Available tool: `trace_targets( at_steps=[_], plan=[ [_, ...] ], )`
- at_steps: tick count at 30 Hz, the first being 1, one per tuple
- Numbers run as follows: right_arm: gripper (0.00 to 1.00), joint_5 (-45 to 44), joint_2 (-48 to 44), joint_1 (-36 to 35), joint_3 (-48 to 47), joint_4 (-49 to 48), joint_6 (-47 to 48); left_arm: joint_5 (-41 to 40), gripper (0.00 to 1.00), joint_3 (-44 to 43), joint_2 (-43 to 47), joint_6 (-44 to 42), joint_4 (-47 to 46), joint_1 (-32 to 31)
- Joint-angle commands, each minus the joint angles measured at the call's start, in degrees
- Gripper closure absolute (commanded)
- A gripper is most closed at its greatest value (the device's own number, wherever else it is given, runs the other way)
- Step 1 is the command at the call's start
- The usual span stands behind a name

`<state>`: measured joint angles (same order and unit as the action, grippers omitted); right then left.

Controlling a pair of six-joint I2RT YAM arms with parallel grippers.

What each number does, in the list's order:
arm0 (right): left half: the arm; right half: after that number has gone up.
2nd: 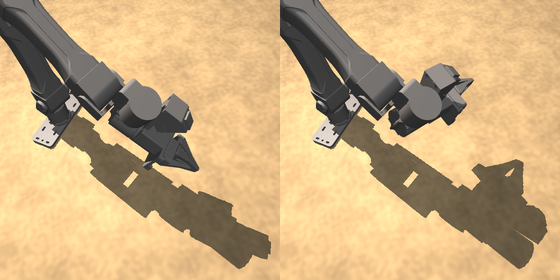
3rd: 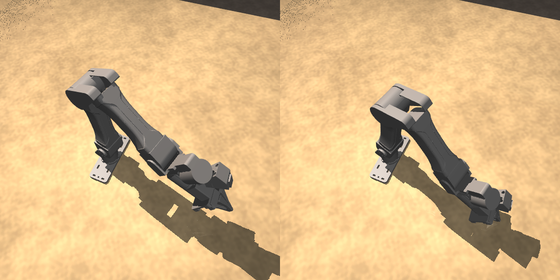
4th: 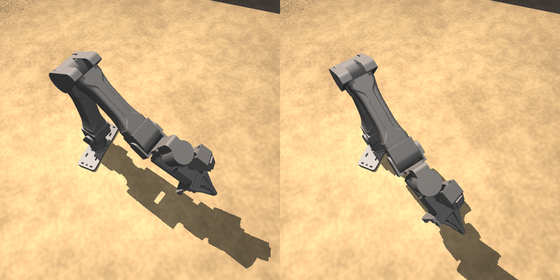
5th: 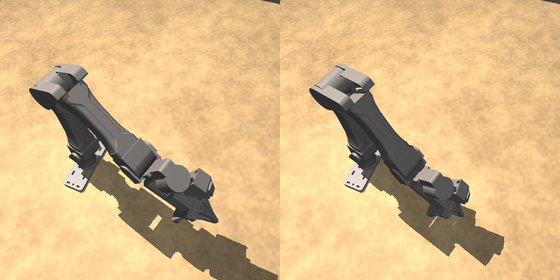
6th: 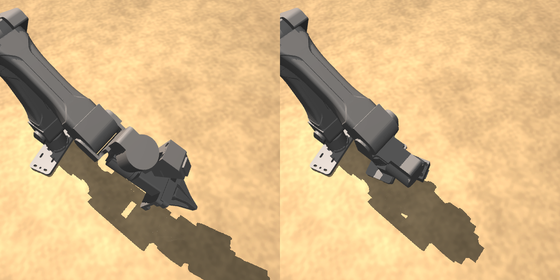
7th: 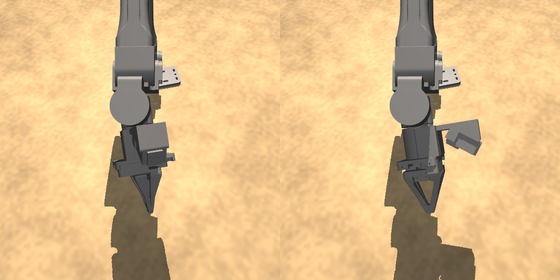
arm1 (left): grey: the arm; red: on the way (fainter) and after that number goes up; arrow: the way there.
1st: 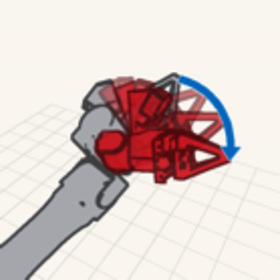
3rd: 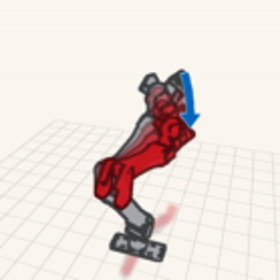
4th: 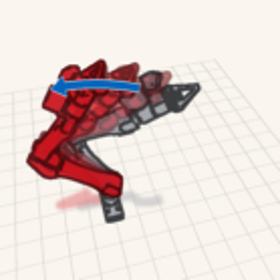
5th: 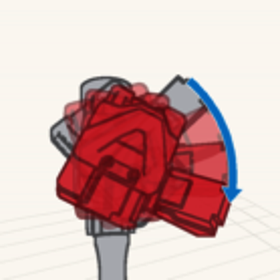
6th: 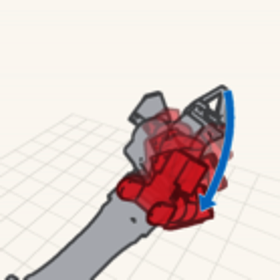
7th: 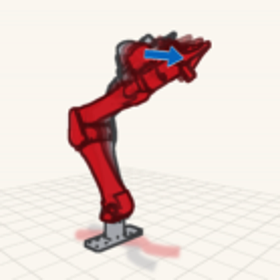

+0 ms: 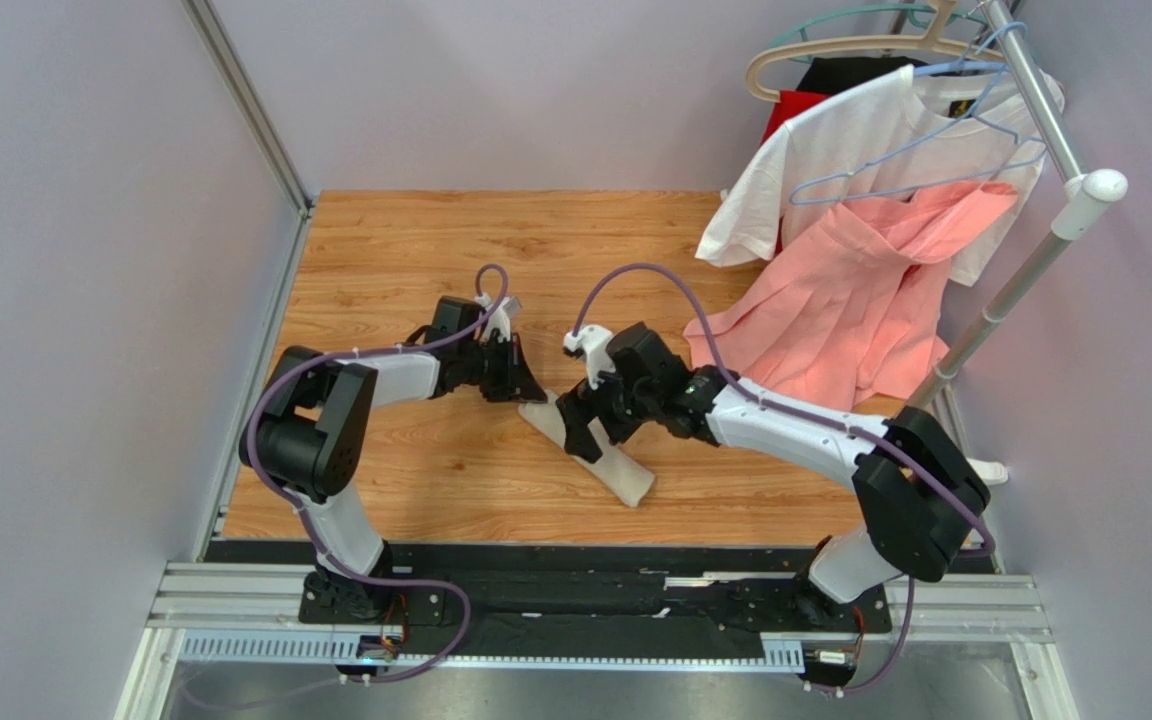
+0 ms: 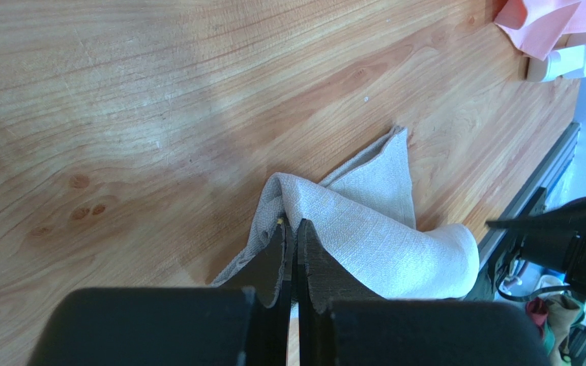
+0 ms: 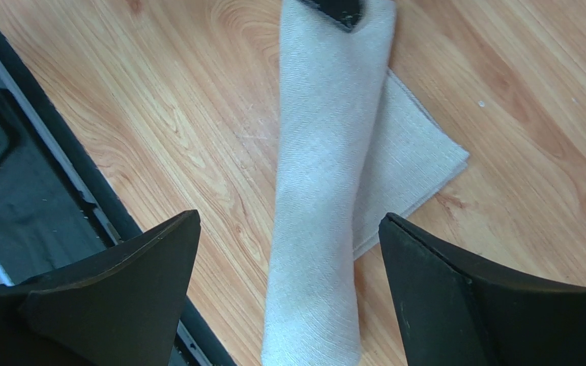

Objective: Fold the napkin, place the utensils inside, and roll it up
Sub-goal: Roll the napkin with the utensil

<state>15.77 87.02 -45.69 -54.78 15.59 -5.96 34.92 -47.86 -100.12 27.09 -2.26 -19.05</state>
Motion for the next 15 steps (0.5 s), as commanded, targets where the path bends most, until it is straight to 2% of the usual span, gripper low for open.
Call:
trace_targets(
  at_steps=[1,3,6,10,15],
  plan=[
    [0.10,-15.67,-0.55,-7.54,-0.50,-3.02,4.81,-0.73,1.00,-2.24,-1.13,-1.87,3.91,-0.02],
    [0.11,-23.02,0.25,-10.02,-0.76,-4.60,5.69,-0.99,1.00,-3.03,-1.48,-1.95,4.63,-0.02],
    [0.14,-27.10,1.48,-13.98,-0.76,-6.80,9.73,-0.90,1.00,-4.00,-2.10,-1.87,5.51,-0.02],
    [0.20,-26.23,5.60,-15.48,-2.34,-5.49,11.23,-0.73,1.00,-5.05,-2.80,-1.69,6.30,-0.02],
    [0.22,-28.51,8.69,-16.01,-1.91,-5.66,11.23,-0.55,1.00,-5.49,-2.98,-1.69,6.74,-0.02]
  ],
)
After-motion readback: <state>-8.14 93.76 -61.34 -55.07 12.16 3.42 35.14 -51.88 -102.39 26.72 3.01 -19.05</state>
